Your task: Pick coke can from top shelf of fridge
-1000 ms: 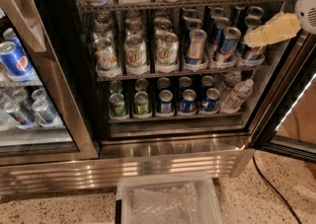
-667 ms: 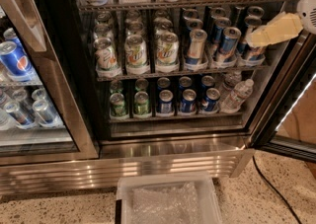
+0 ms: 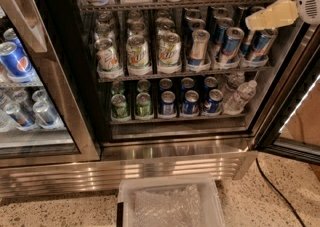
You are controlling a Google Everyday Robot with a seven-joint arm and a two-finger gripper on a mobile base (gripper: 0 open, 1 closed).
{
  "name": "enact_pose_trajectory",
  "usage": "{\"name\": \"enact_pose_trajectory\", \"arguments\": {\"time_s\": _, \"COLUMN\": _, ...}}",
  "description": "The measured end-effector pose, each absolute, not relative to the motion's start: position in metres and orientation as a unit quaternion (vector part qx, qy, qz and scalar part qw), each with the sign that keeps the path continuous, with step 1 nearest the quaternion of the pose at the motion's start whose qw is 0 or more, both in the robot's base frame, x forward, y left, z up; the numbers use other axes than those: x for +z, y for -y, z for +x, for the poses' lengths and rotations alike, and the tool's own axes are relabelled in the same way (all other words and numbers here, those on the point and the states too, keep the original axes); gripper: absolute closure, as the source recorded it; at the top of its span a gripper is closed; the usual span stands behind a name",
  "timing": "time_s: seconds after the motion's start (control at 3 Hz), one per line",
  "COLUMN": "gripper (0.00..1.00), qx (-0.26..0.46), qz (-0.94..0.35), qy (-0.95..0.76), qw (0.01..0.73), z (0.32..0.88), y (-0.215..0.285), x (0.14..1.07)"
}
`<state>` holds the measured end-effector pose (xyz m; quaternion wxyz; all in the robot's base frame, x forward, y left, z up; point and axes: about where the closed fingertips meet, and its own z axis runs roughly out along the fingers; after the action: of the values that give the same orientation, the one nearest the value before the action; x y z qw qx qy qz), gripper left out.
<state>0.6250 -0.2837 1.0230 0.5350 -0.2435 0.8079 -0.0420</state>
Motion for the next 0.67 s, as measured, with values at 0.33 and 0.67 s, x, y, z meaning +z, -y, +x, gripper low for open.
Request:
{"name": "enact_pose_trajectory", "arguments": {"time_s": 0.33, "gripper": 0.00, "qx": -0.064, "qz": -0.199, "qy": -0.800, "qw": 0.563, "z": 0.637, "y": 0.295, "x": 1.034}}
{"name": "enact_pose_trajectory", "arguments": {"time_s": 0.67, "gripper": 0.00, "qx": -0.071, "qz": -0.160, "qy": -0.789, "qw": 0.589, "z": 0.645, "y": 0.301, "x": 1.047}}
